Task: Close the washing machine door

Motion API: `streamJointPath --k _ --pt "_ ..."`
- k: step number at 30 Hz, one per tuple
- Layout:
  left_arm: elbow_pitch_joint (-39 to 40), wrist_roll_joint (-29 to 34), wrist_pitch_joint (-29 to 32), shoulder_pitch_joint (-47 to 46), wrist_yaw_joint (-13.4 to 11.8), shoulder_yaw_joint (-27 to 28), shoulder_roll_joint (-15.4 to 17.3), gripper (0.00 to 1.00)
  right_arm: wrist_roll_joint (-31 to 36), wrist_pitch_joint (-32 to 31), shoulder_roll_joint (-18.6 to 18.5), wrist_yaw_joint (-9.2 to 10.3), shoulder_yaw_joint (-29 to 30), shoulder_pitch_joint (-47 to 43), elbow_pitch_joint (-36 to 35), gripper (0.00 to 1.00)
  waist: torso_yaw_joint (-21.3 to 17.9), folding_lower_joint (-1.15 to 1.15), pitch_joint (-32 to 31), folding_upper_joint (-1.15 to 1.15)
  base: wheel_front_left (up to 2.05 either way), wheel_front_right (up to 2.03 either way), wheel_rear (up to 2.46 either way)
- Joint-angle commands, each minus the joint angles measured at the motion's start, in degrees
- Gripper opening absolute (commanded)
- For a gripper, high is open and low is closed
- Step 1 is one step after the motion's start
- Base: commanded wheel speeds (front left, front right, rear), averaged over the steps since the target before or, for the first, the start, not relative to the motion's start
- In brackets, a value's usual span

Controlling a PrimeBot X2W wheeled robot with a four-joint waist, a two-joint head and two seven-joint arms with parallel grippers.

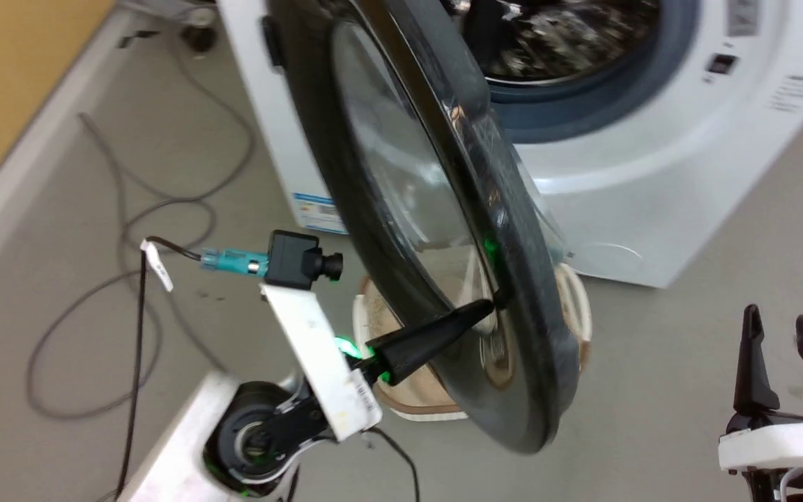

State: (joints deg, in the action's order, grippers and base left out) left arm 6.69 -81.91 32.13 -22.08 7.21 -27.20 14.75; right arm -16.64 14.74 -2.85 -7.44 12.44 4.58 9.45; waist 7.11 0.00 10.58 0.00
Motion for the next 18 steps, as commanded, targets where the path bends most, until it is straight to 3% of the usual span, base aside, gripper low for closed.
streamJointPath --k 1,10,18 --pt "-1.5 -0.6 -2.2 -1.6 0.3 -1.1 -1.1 0.00 -0.6 0.3 0.0 -0.05 -0.2 1.0 -0.1 1.00 -3.7 0.00 0.9 0.00 0.00 0.00 0.00" --pt "-6.2 -1.6 -8.6 -3.9 0.3 -4.1 -2.0 0.00 -1.2 0.3 0.0 -0.05 -0.1 1.4 0.0 1.00 -9.0 0.00 1.7 0.00 0.00 0.00 0.00" --pt "-9.4 -2.2 -14.1 -5.2 0.3 -7.2 -2.1 0.00 -1.4 0.3 0.0 -0.05 -0.2 1.2 0.2 1.00 -11.0 0.00 1.3 0.00 0.00 0.00 0.00"
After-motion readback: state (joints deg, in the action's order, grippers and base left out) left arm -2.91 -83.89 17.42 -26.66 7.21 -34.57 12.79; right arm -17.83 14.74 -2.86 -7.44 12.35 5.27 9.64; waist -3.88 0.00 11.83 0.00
